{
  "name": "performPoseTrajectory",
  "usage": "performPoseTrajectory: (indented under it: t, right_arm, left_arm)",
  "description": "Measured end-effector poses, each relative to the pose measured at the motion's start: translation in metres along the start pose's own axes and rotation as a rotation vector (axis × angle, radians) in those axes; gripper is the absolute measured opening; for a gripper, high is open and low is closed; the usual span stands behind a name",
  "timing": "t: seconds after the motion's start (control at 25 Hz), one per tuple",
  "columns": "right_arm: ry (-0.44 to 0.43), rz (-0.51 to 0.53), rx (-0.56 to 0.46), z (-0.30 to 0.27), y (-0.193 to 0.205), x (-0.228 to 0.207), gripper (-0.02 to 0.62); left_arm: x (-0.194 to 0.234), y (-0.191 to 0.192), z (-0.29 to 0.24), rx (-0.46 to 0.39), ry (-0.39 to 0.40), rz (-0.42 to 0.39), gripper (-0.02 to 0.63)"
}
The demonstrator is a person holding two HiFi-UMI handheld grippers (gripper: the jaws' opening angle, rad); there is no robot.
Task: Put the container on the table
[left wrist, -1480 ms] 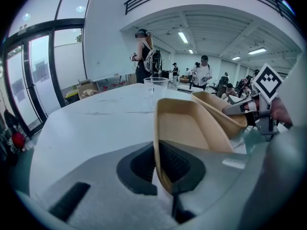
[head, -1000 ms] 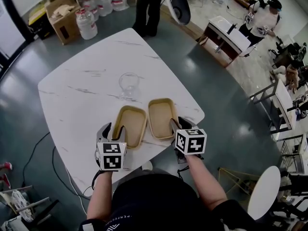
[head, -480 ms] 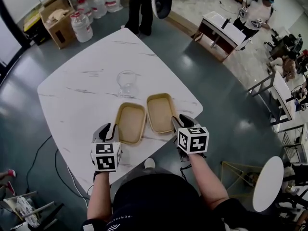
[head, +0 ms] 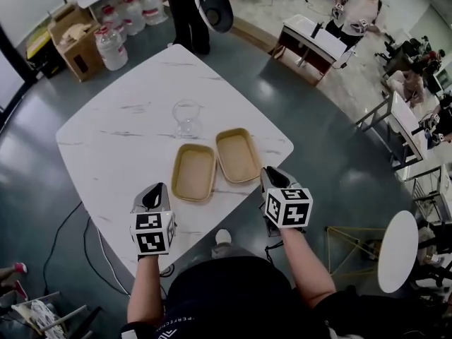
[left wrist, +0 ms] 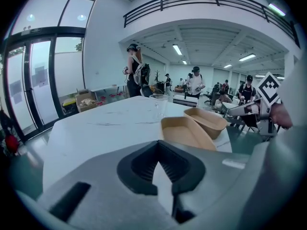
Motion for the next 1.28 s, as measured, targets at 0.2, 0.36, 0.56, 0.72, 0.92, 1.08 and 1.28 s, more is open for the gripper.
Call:
performPoseTrajectory:
  t: [0.2, 0.36, 0.56, 0.72, 0.92, 1.08, 1.28]
  right_arm:
    - [-0.005, 0.019, 0.007, 0.017, 0.008, 0.022, 0.000]
    - [-0.009, 0.025, 0.008, 0.029, 0.014, 0.036, 0.000]
    - [-0.012, 0.012, 0.004, 0.043, 0.024, 0.044, 0.000]
    - [-0.017, 0.006, 0.001, 0.053, 0.032, 0.051, 0.000]
    - [-0.019, 0.004, 0.004, 0.065, 0.043, 0.059, 0.000]
    - [-0.022, -0.001, -0.001, 0.073, 0.048, 0.063, 0.000]
    - [-0.033, 0.012, -0.005, 0.079, 0.052, 0.071, 0.000]
  left_arm:
    - [-0.002, 0.011, 0.016, 0.021, 0.047, -0.008, 0.002]
    - [-0.007, 0.014, 0.026, 0.026, 0.076, -0.022, 0.002]
    - [-0.016, 0.020, 0.038, 0.033, 0.106, -0.041, 0.002]
    - [-0.020, 0.029, 0.045, 0.046, 0.119, -0.051, 0.002]
    - [-0.025, 0.039, 0.053, 0.058, 0.133, -0.063, 0.002]
    - [-0.030, 0.044, 0.061, 0.064, 0.141, -0.081, 0.002]
    - [-0.032, 0.050, 0.069, 0.060, 0.146, -0.082, 0.002]
Point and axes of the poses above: the fingertips, and each gripper's own axes: z backward along the fingers, x to its left, y out of its underside, the point moved 3 cm from there along z, backward along the fingers, and after that the axes turned 2 degrees about z, right-handed, at the moved point
